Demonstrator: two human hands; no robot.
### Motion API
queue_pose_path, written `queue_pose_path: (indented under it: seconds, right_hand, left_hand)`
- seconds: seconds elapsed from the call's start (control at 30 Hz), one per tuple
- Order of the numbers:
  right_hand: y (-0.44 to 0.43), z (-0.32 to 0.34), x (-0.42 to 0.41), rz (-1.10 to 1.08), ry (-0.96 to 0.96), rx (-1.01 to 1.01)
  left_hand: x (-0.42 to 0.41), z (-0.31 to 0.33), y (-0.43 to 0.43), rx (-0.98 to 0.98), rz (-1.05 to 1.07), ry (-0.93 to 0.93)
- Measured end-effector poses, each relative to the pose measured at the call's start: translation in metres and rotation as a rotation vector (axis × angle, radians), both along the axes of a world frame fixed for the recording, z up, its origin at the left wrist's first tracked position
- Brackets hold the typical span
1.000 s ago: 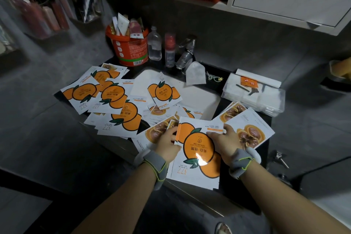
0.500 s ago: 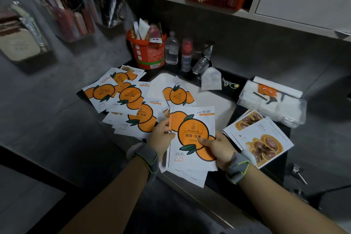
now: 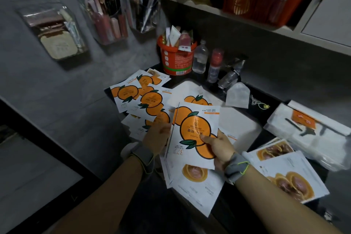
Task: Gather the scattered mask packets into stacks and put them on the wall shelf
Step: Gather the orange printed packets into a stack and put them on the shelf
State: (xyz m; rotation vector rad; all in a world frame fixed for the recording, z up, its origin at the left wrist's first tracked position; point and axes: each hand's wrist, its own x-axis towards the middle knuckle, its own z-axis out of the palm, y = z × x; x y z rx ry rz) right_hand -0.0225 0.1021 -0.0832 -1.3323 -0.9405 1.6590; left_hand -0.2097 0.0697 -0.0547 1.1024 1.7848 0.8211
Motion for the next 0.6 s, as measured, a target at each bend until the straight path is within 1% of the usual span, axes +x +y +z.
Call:
queue_pose_path:
  seconds: [0.1,0.17,0.23,0.3,0.43,0.5,0.6]
  right_hand:
    - [0.014,0.003,-0.005,0.019,0.023,0.002]
    - [0.024,0.003,-0.008,0.027,0.020,-0.005]
    - [0.032,-0.001,-0.014,0.030,0.010,-0.025]
    - [0.037,-0.002,-0.020,0.009,0.007,-0.033]
    - [0.045,-0.008,-0.038,-0.010,0.001,-0.066]
    - [0.051,-0.013,-0.050,-0.028,-0.013,-0.076]
    - [0.061,-0.015,-0.068,-0.081,-0.036,-0.092]
  left_hand:
    - [-0.007,0.002,0.011,0.042,0.043,0.077]
    - [-0.011,0.003,0.020,0.066,0.072,0.084]
    - [-0.018,-0.001,0.028,0.037,0.102,0.109]
    - [-0.026,-0.005,0.036,0.015,0.083,0.146]
    - [-0.047,-0.013,0.052,0.009,0.117,0.176]
    - [-0.061,-0.017,0.064,-0.006,0.099,0.223]
    - [-0.084,-0.021,0.086,-0.012,0.010,0.298]
